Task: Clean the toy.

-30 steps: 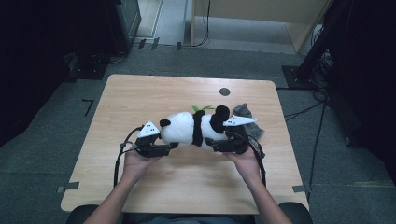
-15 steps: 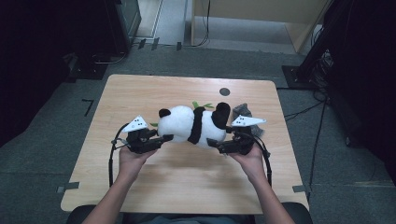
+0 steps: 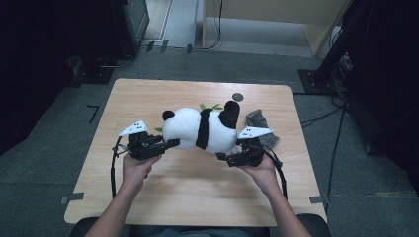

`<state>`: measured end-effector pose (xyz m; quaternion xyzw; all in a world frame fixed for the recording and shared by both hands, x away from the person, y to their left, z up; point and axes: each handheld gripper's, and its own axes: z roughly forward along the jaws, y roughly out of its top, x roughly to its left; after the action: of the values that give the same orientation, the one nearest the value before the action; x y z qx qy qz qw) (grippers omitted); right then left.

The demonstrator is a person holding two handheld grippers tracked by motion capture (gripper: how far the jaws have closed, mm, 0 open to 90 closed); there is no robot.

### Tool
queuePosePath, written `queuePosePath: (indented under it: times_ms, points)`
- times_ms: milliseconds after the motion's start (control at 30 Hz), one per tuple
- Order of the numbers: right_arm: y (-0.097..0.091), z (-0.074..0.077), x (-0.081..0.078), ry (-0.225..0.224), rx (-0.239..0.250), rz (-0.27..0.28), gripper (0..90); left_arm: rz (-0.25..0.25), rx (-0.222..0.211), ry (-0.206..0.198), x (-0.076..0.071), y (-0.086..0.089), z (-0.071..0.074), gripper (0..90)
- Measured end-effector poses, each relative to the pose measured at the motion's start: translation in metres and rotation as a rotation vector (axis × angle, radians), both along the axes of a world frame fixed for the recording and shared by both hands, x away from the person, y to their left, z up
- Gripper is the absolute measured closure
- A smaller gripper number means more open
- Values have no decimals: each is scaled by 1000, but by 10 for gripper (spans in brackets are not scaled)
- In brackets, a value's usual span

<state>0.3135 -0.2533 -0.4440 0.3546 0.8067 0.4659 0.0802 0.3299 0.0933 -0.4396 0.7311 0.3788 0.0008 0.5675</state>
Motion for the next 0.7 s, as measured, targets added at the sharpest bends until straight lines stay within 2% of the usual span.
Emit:
queuePosePath:
  times_ms: [33, 100, 167, 233, 333, 467, 600, 700]
  points:
    - [2, -1, 0, -1, -27, -15, 278, 7, 18, 17, 1, -1, -2, 568]
    - [3, -3, 2, 34, -47, -27, 294, 16, 53, 31, 3, -3, -6, 507]
    - [3, -5, 3, 55, -56, -36, 296, 15, 77, 22, 4, -4, -8, 473]
    - [3, -4, 3, 47, -64, -45, 294, 18, 82, 23, 5, -5, -9, 426]
    - [1, 1, 1, 41, -37, -57, 282, 3, 79, 43, 7, -5, -10, 366]
    - [-8, 4, 2, 87, 14, -55, 276, -23, 122, 64, 7, -8, -14, 349]
    - [-10, 10, 0, 68, 19, -55, 272, -18, 130, 75, 7, -9, -14, 346]
    - [-9, 12, -1, 52, 18, -59, 262, -4, 122, 64, 5, -8, -13, 351]
